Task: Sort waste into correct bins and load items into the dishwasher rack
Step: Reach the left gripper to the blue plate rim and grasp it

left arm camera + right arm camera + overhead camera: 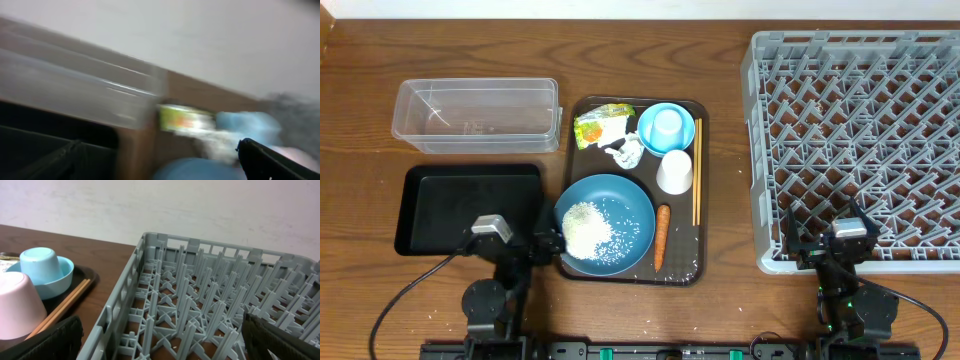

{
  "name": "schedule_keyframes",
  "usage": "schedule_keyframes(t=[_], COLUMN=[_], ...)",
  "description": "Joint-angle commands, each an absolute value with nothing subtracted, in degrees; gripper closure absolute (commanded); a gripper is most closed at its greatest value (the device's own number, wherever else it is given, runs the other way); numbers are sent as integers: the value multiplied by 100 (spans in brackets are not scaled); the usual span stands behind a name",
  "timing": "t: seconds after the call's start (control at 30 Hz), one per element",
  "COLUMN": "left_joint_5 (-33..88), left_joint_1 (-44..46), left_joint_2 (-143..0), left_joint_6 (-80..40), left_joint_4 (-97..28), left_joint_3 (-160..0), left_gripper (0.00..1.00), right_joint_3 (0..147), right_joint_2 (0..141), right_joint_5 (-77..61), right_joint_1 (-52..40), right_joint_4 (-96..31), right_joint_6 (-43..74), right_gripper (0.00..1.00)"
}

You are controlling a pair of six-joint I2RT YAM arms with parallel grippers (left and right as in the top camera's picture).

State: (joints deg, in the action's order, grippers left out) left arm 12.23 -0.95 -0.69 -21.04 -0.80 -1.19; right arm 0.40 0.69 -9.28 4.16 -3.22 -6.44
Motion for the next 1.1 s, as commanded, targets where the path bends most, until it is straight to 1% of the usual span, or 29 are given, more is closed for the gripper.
schedule_keyframes(t=[0.0,0.1,0.17,0.23,0.27,0.33,0.4,0.47,0.6,0.67,0.73,0.8,0.87,0.93,1.0,1.07], left_joint_5=[4488,5450,5780,5986,5996,5929,5828,5839,5712,5175,4274,3304,2832,2867,3573,4178], left_joint_1=[-86,-89,-93,-93,-93,-95,-123,-207,-244,-244,-239,-228,-228,-228,-228,-80], left_joint_2=[-34,-34,-34,-38,-51,-145,-423,-950,-2383,-3203,-3861,-4480,-4976,-5288,-5459,-5629], left_joint_6=[-4536,-5043,-5402,-5618,-5629,-5568,-5330,-4786,-3046,-2143,-1525,-1243,-1249,-1297,-1278,-978], left_joint_4=[-255,-200,401,1236,1452,1382,810,-8,-1817,-3048,-4209,-5155,-5605,-5725,-5881,-5940], left_joint_3=[-27,-30,-47,-163,-268,-611,-1072,-1675,-3208,-4222,-5118,-5948,-6534,-6772,-6816,-6816], left_gripper=[2,2,2,2,2,2,2,2,2,2,2,2,2,2,1,2], right_joint_3=[32,32,32,32,32,32,32,32,32,32,32,32,32,32,32,32], right_joint_2=[45,45,45,43,43,45,45,45,45,45,45,45,43,45,45,45], right_joint_5=[-967,-967,-965,-965,-965,-967,-967,-965,-965,-965,-967,-967,-967,-967,-965,-967], right_joint_1=[506,506,506,506,506,506,506,506,506,508,506,506,506,506,506,506], right_joint_4=[-349,-346,-346,-349,-349,-349,-346,-349,-349,-349,-346,-346,-346,-349,-349,-346], right_joint_6=[-561,-561,-561,-561,-561,-561,-561,-561,-561,-561,-561,-561,-561,-561,-561,-561], right_gripper=[1,1,1,1,1,1,1,1,1,1,1,1,1,1,1,1])
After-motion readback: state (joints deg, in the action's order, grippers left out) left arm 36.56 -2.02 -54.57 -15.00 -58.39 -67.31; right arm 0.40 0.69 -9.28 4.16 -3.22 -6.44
